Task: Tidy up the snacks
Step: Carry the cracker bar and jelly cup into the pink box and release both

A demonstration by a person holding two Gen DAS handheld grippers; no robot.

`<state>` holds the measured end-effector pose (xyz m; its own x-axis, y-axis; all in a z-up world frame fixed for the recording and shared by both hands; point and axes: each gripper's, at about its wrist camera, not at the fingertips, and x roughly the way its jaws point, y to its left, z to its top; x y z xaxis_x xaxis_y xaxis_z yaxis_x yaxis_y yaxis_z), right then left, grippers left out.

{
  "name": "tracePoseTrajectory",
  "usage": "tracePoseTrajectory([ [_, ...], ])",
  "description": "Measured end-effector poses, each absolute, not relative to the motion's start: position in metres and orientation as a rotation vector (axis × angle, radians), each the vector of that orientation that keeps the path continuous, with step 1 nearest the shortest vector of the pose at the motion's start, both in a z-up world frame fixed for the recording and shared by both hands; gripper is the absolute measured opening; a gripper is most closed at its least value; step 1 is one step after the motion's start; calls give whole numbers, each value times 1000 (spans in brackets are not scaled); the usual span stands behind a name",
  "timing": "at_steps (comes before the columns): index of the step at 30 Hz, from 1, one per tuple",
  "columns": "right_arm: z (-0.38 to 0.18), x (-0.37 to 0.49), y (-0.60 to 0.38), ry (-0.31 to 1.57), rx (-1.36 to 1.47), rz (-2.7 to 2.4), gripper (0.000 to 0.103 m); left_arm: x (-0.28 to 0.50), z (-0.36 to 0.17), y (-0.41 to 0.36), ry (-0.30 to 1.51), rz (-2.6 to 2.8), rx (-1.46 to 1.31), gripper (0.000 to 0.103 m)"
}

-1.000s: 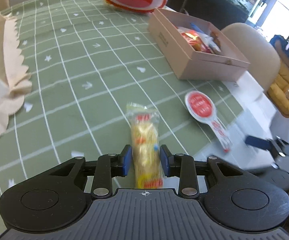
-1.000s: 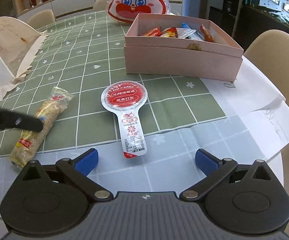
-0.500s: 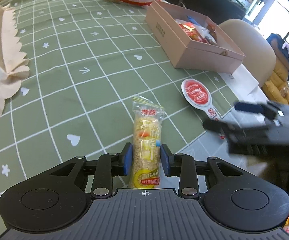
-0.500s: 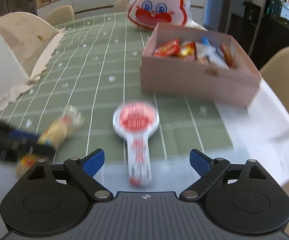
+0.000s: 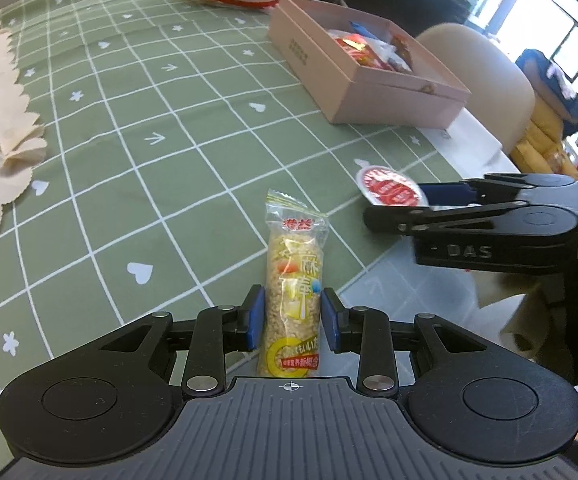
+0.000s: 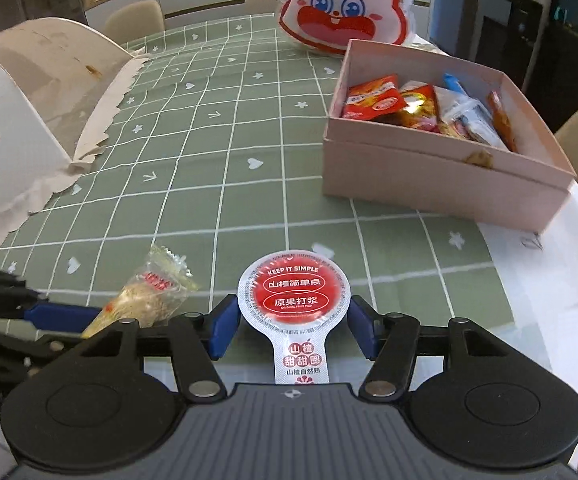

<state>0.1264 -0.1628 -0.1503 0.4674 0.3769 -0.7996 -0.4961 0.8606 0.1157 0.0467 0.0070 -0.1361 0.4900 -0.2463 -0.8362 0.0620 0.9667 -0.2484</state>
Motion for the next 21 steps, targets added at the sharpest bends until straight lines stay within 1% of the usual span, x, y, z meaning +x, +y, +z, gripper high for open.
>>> tracePoseTrajectory([
  [4,-144,120,-185,955,-102,488,59,44,-136,1,1042,-210,-155,35],
  [6,-138,116,-199,950,-86,455,59,43,-135,-4,1045,-220,-137,33],
  [9,-118,112,-222,928,-60,422,59,42,-130,-11,1045,-258,-137,33],
  [12,-79,111,-248,844,-47,398,59,55,-95,-15,965,-322,-207,33],
  [17,2,135,-291,640,-16,340,59,109,3,-28,672,-382,-244,33],
  [19,29,150,-307,575,8,326,59,139,26,-39,606,-370,-255,33],
  [21,50,164,-318,522,14,301,59,170,35,-50,581,-347,-286,33],
])
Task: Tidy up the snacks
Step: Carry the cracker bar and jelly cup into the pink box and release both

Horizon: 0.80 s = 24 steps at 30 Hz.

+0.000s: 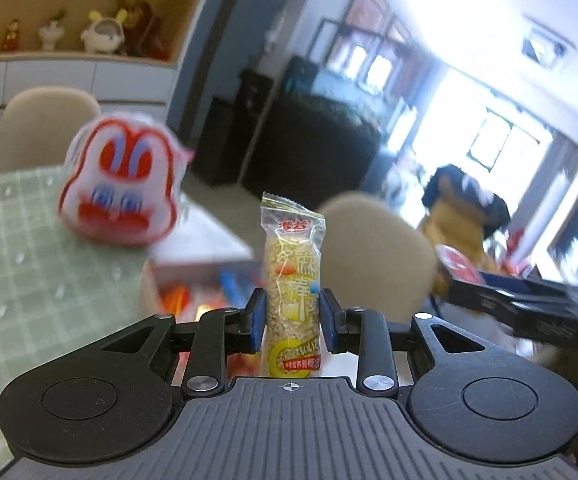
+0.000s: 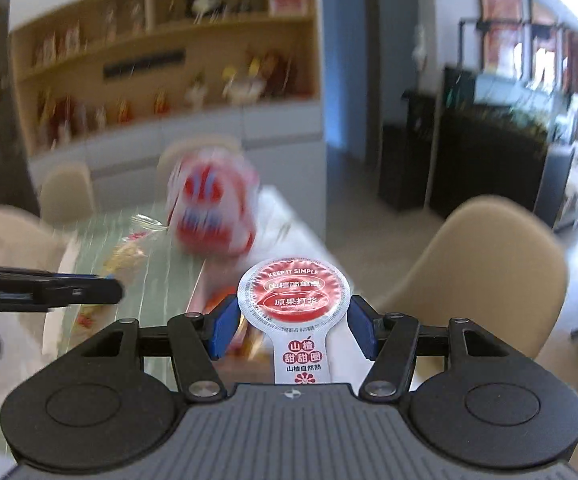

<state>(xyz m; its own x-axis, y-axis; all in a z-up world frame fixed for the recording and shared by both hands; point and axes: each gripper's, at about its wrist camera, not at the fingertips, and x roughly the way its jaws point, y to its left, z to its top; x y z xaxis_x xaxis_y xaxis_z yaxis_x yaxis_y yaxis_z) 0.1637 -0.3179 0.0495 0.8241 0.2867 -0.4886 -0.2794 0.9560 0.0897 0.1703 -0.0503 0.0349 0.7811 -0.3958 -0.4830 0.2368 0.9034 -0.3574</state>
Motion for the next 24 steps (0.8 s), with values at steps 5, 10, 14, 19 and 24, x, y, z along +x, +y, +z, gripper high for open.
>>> tracePoseTrajectory([
  [5,66,190,-335,446,-18,316,59,237,23,-78,621,-296,-361,33],
  [10,45,214,-348,482,-34,325,59,281,-25,-100,690,-261,-418,33],
  [14,20,229,-362,541,-35,317,59,312,-84,-108,882,-185,-446,33],
  [19,-7,247,-383,615,-26,290,59,309,-118,-113,905,-142,-378,39],
  [24,-31,271,-384,689,44,313,59,287,-92,-106,739,-93,-369,39],
])
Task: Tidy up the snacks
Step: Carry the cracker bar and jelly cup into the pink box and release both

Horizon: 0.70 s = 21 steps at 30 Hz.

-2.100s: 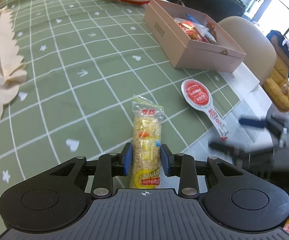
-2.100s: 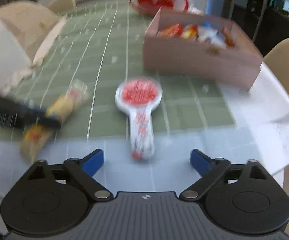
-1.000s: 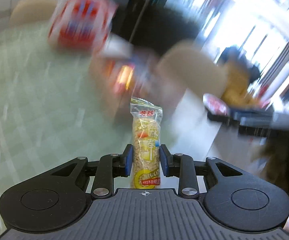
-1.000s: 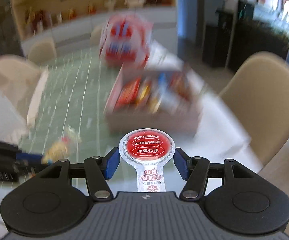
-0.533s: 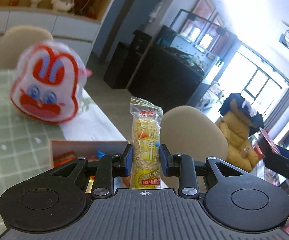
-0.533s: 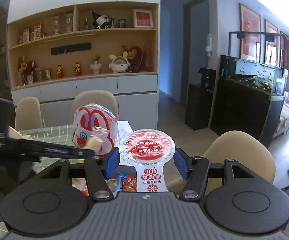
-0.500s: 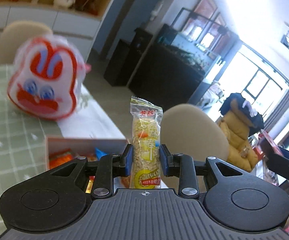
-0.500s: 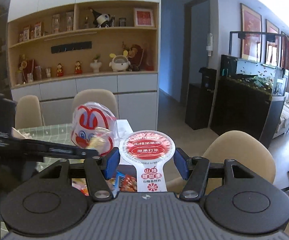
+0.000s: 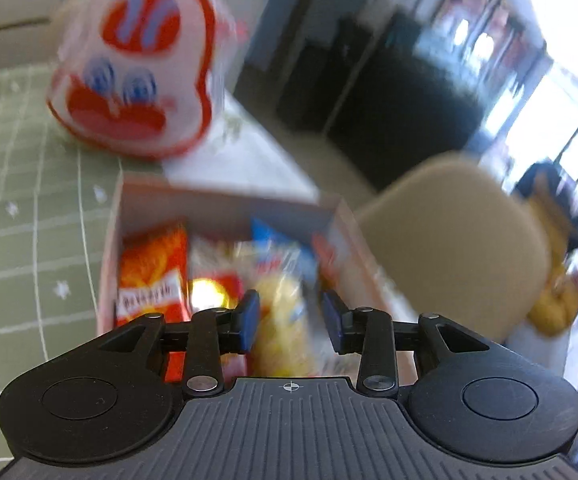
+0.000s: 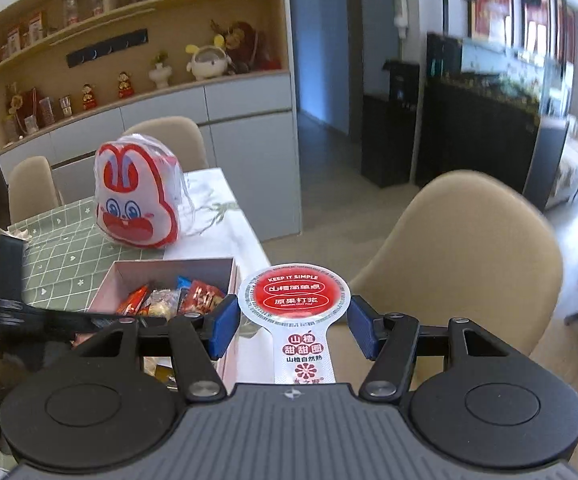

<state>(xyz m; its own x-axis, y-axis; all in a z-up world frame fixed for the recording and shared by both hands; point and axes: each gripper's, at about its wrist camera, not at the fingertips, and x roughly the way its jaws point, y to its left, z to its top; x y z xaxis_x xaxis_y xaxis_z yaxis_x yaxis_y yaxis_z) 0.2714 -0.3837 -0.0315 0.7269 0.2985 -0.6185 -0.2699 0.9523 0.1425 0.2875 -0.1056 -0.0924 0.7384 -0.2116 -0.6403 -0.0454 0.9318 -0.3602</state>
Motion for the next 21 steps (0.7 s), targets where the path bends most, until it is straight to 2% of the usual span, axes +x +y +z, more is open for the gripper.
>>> tracePoseTrajectory([
  [3,-45,285,-364,741,54,362,59,263,-67,-92,646,-74,-384,39],
  [6,-56,299,-329,770,44,432,59,242,-51,-79,628,-36,-388,39],
  [14,-89,351,-223,811,-32,511,59,170,-46,-41,744,127,-433,38],
  [18,-123,372,-201,889,-46,419,57,142,-42,-27,811,240,-401,36],
  [21,-130,365,-202,855,-51,394,61,130,-37,-24,825,237,-378,34],
])
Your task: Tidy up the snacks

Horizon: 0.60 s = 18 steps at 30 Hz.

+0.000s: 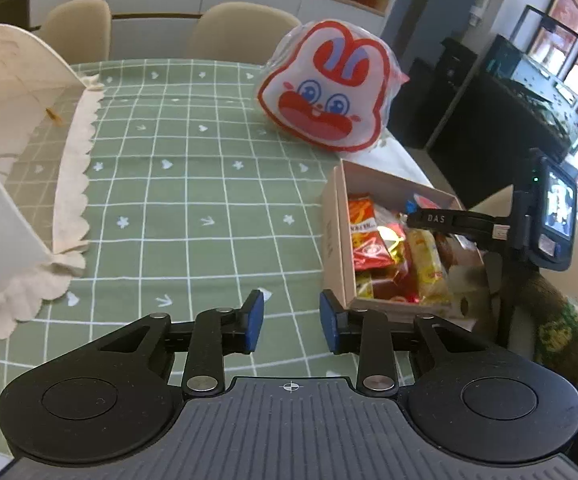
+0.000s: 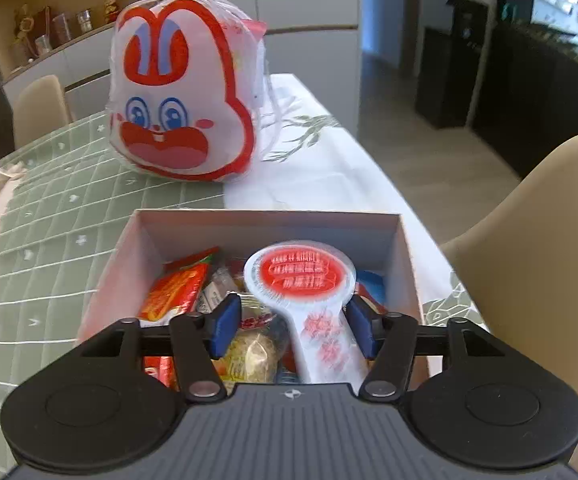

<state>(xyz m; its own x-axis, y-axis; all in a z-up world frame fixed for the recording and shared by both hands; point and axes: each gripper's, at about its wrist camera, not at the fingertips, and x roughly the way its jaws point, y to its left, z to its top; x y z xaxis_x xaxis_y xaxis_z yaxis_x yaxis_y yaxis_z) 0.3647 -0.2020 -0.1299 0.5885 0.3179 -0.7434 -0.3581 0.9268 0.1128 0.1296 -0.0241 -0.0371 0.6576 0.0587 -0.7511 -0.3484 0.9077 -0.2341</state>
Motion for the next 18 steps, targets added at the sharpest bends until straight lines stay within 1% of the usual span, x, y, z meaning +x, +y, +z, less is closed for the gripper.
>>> tracePoseTrajectory([
  [2,-125,361,-210,862,1,408,64,126,-35,-22,827,216,-366,34],
  [3,-121,358,-215,857,37,424,70,126,-35,-21,828,205,-359,34],
  [4,-114,354,-221,843,66,438,72,125,-35,-21,829,191,-350,34],
  [9,-69,312,-237,716,65,444,75,120,-33,-23,822,98,-292,34],
  [11,-51,289,-247,696,68,414,77,116,-32,-24,805,60,-262,33],
  [14,-29,247,-262,692,95,370,78,104,-29,-29,767,0,-212,28],
  [15,-24,231,-266,696,107,360,81,99,-28,-31,756,-22,-201,24],
  [16,-22,217,-269,703,118,352,83,93,-28,-34,745,-46,-192,21],
  [18,-23,189,-270,739,135,335,83,83,-28,-40,732,-92,-181,18],
])
